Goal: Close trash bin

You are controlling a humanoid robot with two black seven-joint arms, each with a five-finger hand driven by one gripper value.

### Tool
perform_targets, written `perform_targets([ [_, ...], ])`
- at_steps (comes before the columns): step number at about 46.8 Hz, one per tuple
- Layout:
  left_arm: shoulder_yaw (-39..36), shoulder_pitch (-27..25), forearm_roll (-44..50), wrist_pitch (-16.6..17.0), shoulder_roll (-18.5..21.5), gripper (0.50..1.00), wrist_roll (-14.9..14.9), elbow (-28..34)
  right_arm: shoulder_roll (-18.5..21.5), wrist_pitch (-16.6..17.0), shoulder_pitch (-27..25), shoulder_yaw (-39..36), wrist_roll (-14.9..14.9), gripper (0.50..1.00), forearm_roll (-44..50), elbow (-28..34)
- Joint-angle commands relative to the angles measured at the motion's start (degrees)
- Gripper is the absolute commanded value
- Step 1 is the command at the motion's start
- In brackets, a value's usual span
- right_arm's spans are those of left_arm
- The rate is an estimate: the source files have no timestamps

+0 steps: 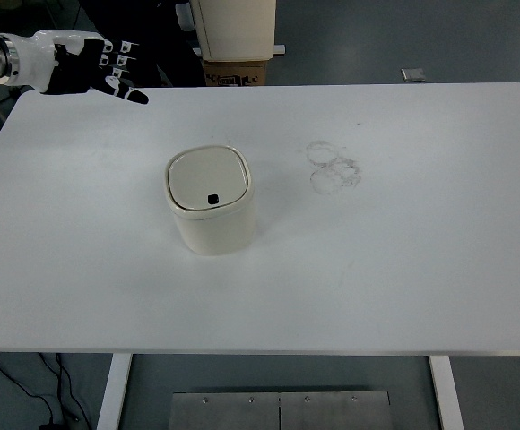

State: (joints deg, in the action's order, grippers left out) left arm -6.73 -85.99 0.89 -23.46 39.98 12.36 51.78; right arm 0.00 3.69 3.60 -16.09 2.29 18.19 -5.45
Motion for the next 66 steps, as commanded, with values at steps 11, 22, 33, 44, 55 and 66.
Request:
perform_targets([
  [11, 16.3, 11.5, 0.1, 0.1, 0.1, 1.000, -3.5, -10.8, 0.0, 0.0, 0.0, 0.0, 0.0, 0.991, 0.0, 0.0],
  [22, 27.7, 21.1, 0.3, 0.2, 0.1, 1.000, -9.0, -16.6, 0.0, 0.0, 0.0, 0.0, 0.0, 0.991, 0.0, 0.0],
  [33, 32.0, 26.6, 7.1, 0.8, 1.2, 1.000, -10.7, -19.5, 0.0, 0.0, 0.0, 0.0, 0.0, 0.991, 0.0, 0.0],
  [44, 33.3, 32.6, 12.3, 0.4, 1.2, 1.000, -17.4, -22.5, 0.0, 0.0, 0.0, 0.0, 0.0, 0.991, 0.0, 0.0],
  [55, 39.9, 36.1, 14.2, -3.3, 1.1, 1.000, -17.6, -25.4, 0.0, 0.0, 0.0, 0.0, 0.0, 0.991, 0.0, 0.0],
  [66, 44.0, 40.6, 15.6, -3.6, 0.0, 1.000, -18.2, -25.5, 0.0, 0.0, 0.0, 0.0, 0.0, 0.991, 0.0, 0.0],
])
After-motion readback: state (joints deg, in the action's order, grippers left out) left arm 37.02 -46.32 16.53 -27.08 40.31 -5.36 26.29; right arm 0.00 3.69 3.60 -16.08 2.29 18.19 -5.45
